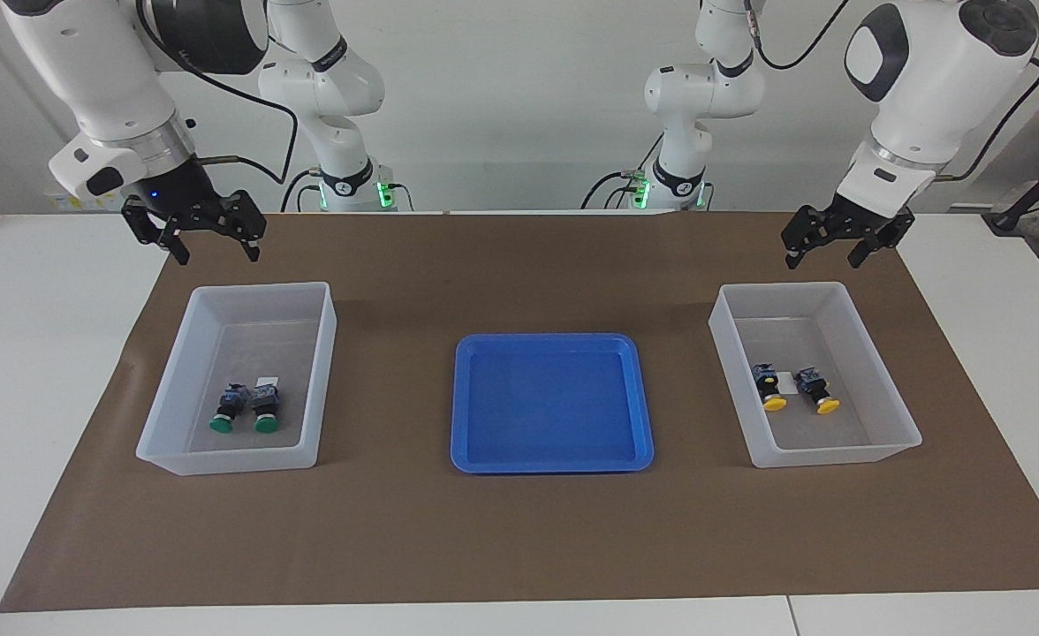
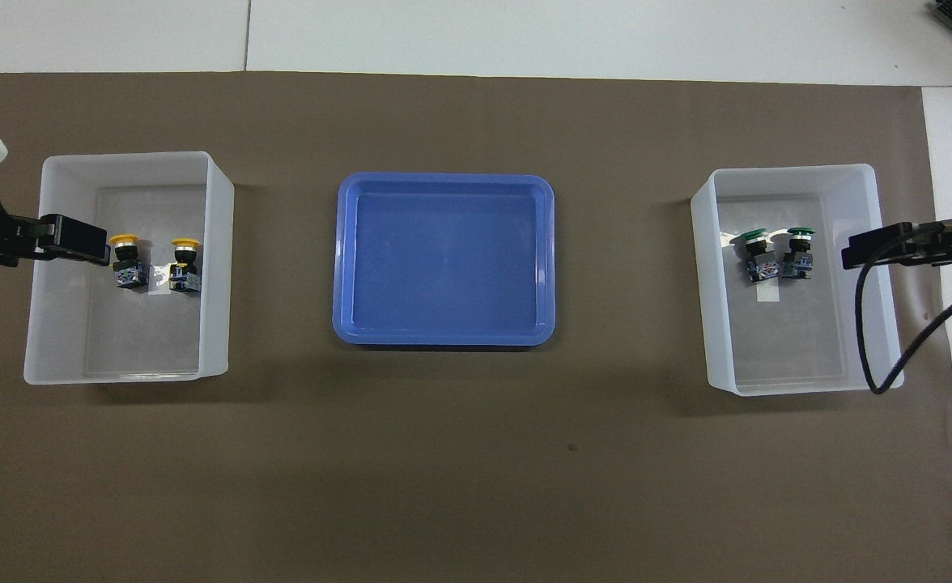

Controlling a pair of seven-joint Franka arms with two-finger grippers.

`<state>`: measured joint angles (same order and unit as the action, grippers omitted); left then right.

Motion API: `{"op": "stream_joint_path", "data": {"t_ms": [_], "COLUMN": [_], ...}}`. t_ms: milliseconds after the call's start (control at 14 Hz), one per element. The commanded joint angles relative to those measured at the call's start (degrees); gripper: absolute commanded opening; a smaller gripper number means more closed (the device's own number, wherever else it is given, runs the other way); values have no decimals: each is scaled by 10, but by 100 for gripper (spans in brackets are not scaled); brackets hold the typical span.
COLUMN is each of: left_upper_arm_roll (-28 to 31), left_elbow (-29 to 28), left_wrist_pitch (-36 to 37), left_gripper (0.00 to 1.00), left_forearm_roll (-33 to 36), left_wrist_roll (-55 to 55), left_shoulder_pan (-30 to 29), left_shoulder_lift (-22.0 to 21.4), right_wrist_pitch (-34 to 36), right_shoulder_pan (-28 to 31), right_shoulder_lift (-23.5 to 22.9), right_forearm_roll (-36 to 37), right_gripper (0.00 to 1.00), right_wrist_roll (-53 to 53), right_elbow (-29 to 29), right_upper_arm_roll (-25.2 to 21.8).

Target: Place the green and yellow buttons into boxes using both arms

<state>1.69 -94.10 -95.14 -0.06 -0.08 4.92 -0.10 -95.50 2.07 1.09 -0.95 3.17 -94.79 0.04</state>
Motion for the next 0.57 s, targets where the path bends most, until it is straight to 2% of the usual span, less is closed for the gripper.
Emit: {"op": "stream_joint_path", "data": {"t_ms": [0, 143, 500], "left_upper_arm_roll": [1, 1, 1], "left_elbow": [12, 30, 23], "left_wrist_pitch": [4, 21, 27], "left_gripper": [100, 100, 100], "left_forearm_roll": [11, 9, 10], "left_wrist_roll": [-6, -8, -4], "left_shoulder_pan": [-1, -1, -1], "left_shoulder_lift": [-4, -3, -7], "right_wrist_pitch": [0, 0, 0], "right_shoulder_pan": [4, 4, 4], "right_shoulder_lift": [1, 1, 2], "right_forearm_roll": [2, 2, 2], "right_gripper": [100, 100, 100], "right_wrist_roll": [-14, -14, -14], "right_elbow": [-4, -4, -7], "right_upper_arm_roll": [7, 7, 7]}}
